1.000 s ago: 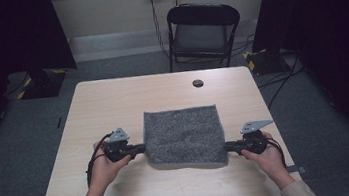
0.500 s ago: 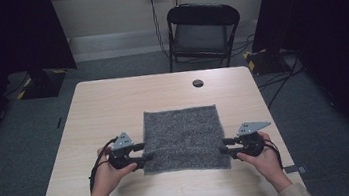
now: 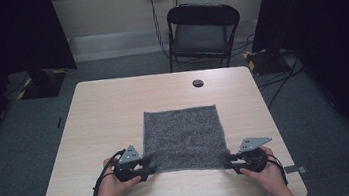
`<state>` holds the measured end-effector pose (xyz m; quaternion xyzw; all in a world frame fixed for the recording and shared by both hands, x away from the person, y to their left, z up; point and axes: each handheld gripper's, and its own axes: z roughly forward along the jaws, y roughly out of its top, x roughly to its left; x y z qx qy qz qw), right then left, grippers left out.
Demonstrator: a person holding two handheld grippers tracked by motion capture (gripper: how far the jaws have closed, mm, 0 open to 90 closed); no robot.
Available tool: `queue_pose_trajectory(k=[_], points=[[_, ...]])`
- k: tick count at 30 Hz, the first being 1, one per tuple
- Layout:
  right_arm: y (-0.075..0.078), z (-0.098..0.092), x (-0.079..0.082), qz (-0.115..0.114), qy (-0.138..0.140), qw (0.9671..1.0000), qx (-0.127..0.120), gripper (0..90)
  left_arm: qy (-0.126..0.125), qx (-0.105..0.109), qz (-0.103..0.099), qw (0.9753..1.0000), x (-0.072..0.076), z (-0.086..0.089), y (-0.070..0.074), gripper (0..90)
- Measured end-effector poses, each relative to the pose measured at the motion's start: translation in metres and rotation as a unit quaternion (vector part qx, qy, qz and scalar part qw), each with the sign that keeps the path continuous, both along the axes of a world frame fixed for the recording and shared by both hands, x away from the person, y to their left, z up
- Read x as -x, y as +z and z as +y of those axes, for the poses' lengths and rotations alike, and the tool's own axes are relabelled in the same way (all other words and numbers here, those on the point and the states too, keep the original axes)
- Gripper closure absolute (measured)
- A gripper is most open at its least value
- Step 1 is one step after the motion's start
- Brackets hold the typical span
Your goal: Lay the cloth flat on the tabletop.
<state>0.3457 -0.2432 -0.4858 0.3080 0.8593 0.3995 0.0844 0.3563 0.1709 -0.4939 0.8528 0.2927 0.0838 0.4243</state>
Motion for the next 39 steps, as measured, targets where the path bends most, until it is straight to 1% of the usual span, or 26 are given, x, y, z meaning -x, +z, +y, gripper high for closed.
queue_pose_trajectory(k=[1,3,4,5,7,8,9,12,14,18,19,21,22,23,24,25,26,28,29,31,32,34,35,36,38,39], points=[[-0.002,0.001,0.0,0.002,0.0,1.0,0.007,67.9,-0.001,-0.006,0.004,1.0,0.0,-0.001,-0.002,56.6],[-0.004,0.002,0.0,0.005,0.004,0.9999,0.009,67.5,0.0,-0.005,0.002,1.0,-0.001,-0.001,-0.003,57.0],[-0.006,0.002,-0.001,0.001,0.007,0.9999,0.01,67.9,-0.001,-0.007,0.003,1.0,-0.001,-0.001,-0.003,57.0],[-0.007,0.002,-0.001,0.0,0.004,1.0,0.007,69.1,-0.005,-0.011,-0.003,0.9999,-0.001,-0.001,-0.003,58.3],[-0.006,0.004,-0.001,-0.011,0.005,0.9998,0.018,70.4,-0.009,-0.017,-0.01,0.9998,0.0,-0.001,-0.003,58.7],[-0.006,0.004,-0.001,-0.011,0.005,0.9998,0.018,70.4,-0.009,-0.017,-0.01,0.9998,0.0,-0.001,-0.003,59.6],[-0.006,0.005,-0.001,-0.019,0.006,0.9995,0.025,72.4,-0.01,-0.02,-0.016,0.9996,0.0,-0.001,-0.003,60.3],[-0.007,0.004,-0.001,-0.016,0.004,0.9996,0.021,77.7,-0.01,-0.021,-0.013,0.9997,0.001,0.0,-0.003,64.4],[-0.007,0.004,-0.001,-0.014,0.003,0.9997,0.019,79.3,-0.009,-0.019,-0.01,0.9997,0.002,0.001,-0.003,67.6],[-0.007,0.005,0.0,-0.016,0.007,0.9997,0.02,85.1,-0.009,-0.02,-0.01,0.9997,0.004,0.001,-0.002,69.2],[-0.007,0.005,0.0,-0.016,0.007,0.9997,0.02,85.1,-0.009,-0.02,-0.01,0.9997,0.004,0.001,-0.002,69.9],[-0.007,0.005,0.0,-0.012,0.007,0.9998,0.015,87.1,-0.008,-0.018,-0.009,0.9998,0.004,0.001,-0.003,73.3],[-0.007,0.005,0.0,-0.012,0.007,0.9998,0.015,87.1,-0.007,-0.017,-0.005,0.9998,0.004,0.001,-0.002,73.3],[-0.008,0.004,0.0,-0.008,0.007,0.9999,0.01,88.4,-0.007,-0.012,0.003,0.9999,0.004,0.002,-0.002,76.6],[-0.008,0.004,0.0,-0.008,0.007,0.9999,0.01,88.4,-0.007,-0.012,0.003,0.9999,0.004,0.002,-0.002,79.3],[-0.008,0.004,0.0,-0.005,0.006,0.9999,0.008,88.8,-0.006,-0.012,0.009,0.9999,0.004,0.002,-0.002,79.3],[-0.007,0.004,0.0,0.0,0.008,0.9999,0.007,89.0,-0.008,-0.013,0.017,0.9997,0.005,0.002,0.0,81.4],[-0.007,0.003,0.0,0.002,0.008,0.9999,0.007,89.1,-0.01,-0.012,0.022,0.9996,0.005,0.002,0.001,84.2],[-0.006,0.002,0.0,0.007,0.009,0.9999,0.002,89.3,-0.011,-0.002,0.029,0.9995,0.006,0.002,0.004,85.1],[-0.004,0.0,0.001,0.006,0.01,0.9999,-0.001,89.4,-0.013,0.003,0.03,0.9995,0.006,0.003,0.006,86.0],[-0.001,-0.002,0.002,0.006,0.01,0.9999,-0.012,89.3,-0.014,0.01,0.029,0.9994,0.006,0.004,0.008,86.3],[0.001,-0.003,0.003,0.005,0.009,0.9998,-0.017,89.3,-0.014,0.02,0.031,0.9992,0.008,0.006,0.012,86.4],[0.003,-0.004,0.003,0.005,0.009,0.9997,-0.023,89.2,-0.015,0.022,0.03,0.9992,0.009,0.007,0.013,86.4],[0.005,-0.006,0.006,0.008,0.011,0.9993,-0.035,89.2,-0.016,0.023,0.03,0.9992,0.009,0.008,0.013,86.5],[0.005,-0.007,0.007,0.007,0.013,0.9993,-0.034,89.2,-0.014,0.029,0.034,0.9989,0.011,0.011,0.014,86.5],[0.006,-0.008,0.01,0.008,0.018,0.9992,-0.035,89.2,-0.013,0.029,0.032,0.999,0.012,0.013,0.014,86.3]])
